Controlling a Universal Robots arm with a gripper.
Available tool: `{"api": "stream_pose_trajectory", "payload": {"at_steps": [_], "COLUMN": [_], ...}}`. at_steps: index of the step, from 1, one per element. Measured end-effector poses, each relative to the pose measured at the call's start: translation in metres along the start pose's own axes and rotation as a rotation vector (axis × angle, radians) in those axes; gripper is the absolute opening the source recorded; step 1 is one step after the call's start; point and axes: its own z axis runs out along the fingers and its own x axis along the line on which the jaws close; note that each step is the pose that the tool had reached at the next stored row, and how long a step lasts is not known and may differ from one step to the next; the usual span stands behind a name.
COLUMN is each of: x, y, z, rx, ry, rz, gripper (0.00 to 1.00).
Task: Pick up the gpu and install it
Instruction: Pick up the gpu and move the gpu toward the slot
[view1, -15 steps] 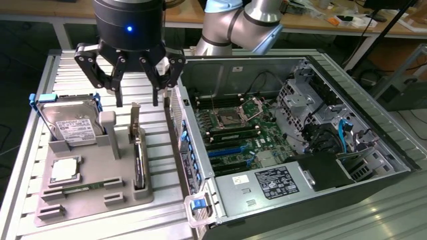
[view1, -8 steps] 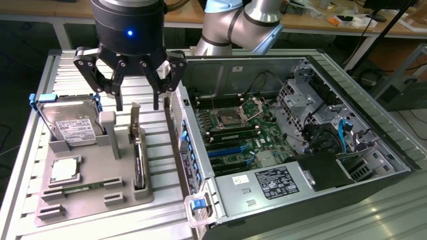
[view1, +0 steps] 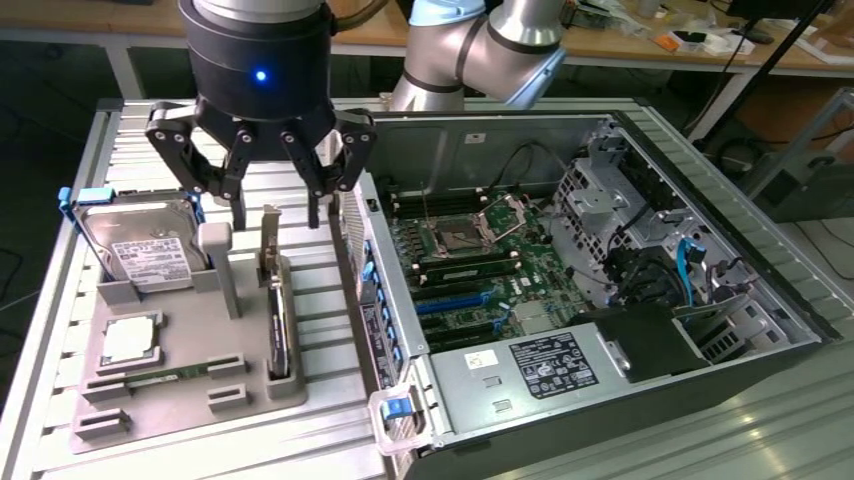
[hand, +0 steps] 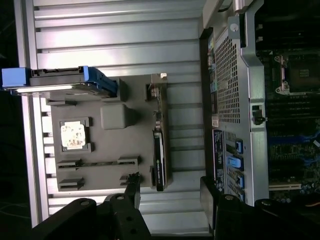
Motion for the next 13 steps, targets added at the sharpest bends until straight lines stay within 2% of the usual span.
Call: {"api": "stream_pose_trajectory", "payload": {"at_steps": [13], "x": [-0.001], "y": [-0.0114], "z": [-0.0004], "rx": [0.0000], "ry": [0.0000], "rz": [0.000], "gripper": [0.60]}}
